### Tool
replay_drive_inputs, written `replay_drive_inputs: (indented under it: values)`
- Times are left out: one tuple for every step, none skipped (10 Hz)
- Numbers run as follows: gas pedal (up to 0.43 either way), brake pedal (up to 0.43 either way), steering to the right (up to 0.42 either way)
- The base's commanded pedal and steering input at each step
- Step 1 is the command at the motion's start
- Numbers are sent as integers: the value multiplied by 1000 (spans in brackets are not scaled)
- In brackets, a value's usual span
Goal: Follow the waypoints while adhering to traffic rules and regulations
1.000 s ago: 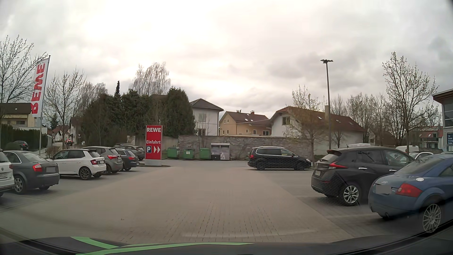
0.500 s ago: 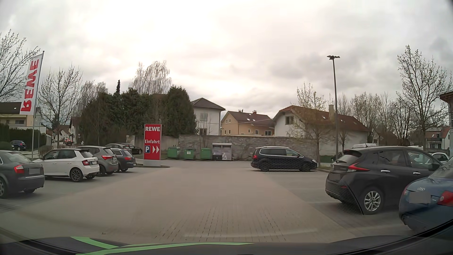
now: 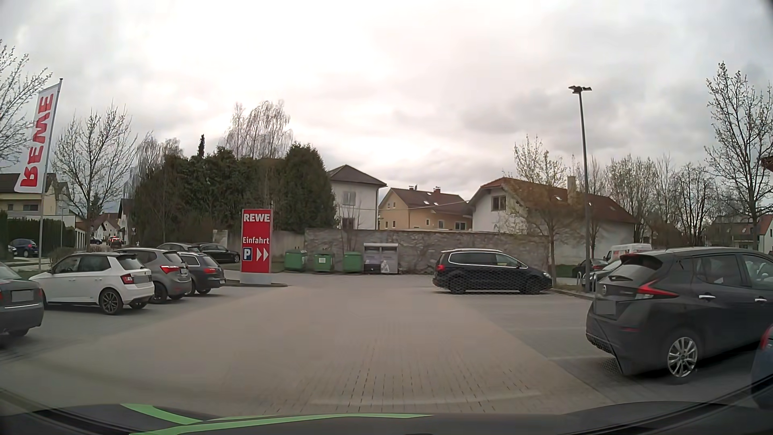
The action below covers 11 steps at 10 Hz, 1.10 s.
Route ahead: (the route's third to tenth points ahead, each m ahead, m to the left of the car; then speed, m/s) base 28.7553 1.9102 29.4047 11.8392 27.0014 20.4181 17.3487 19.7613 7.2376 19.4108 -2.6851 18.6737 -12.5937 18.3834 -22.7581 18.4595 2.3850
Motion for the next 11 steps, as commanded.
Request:
replay_drive_inputs:
  values:
    - [20, 0, -9]
    - [20, 0, -6]
    - [20, 0, -1]
    - [20, 0, 4]
    - [20, 0, 4]
    - [20, 0, 4]
    - [20, 0, 5]
    - [20, 0, 5]
    - [20, 0, 5]
    - [20, 0, 5]
    - [28, 0, 6]
